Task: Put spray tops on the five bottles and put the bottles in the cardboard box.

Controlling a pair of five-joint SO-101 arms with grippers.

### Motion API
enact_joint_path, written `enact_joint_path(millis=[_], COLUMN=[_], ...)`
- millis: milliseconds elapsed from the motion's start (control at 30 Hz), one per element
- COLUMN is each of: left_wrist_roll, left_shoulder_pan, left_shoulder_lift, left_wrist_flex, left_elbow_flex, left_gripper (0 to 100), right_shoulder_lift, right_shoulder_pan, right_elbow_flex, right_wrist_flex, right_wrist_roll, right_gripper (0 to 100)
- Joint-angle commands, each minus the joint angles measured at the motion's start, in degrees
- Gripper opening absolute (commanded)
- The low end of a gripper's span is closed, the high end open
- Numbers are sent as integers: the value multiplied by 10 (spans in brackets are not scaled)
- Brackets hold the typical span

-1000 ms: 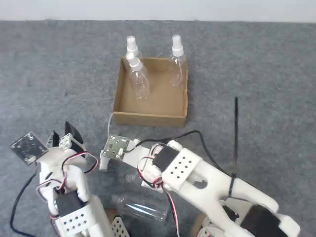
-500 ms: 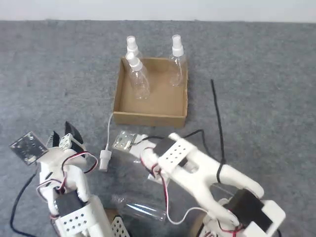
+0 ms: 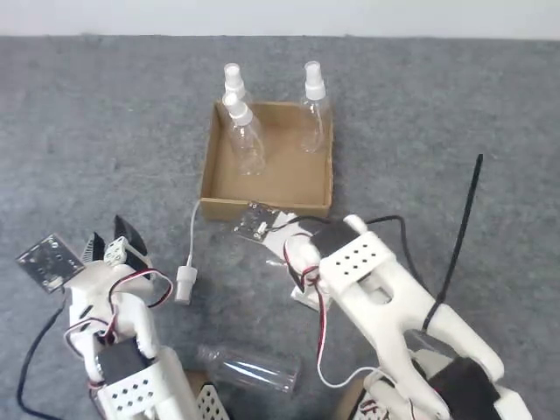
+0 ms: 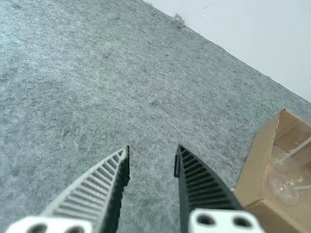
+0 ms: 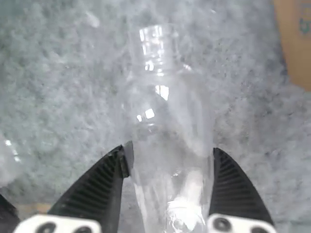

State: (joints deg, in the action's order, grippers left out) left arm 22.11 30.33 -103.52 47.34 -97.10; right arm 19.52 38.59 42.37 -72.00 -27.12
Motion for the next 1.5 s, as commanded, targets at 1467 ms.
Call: enact_joint_path(millis=[1467], left_wrist_roll=[-4], left_shoulder_pan=[3], left_shoulder_lift=[-8], left_wrist_flex=[-14], left_elbow_flex=[6], left_gripper=[148], right_shoulder_lift=[-222], right_shoulder_pan=[107], right_elbow_flex=[-138], right_wrist_flex=[101], right_wrist_roll=[36], right_gripper=[351])
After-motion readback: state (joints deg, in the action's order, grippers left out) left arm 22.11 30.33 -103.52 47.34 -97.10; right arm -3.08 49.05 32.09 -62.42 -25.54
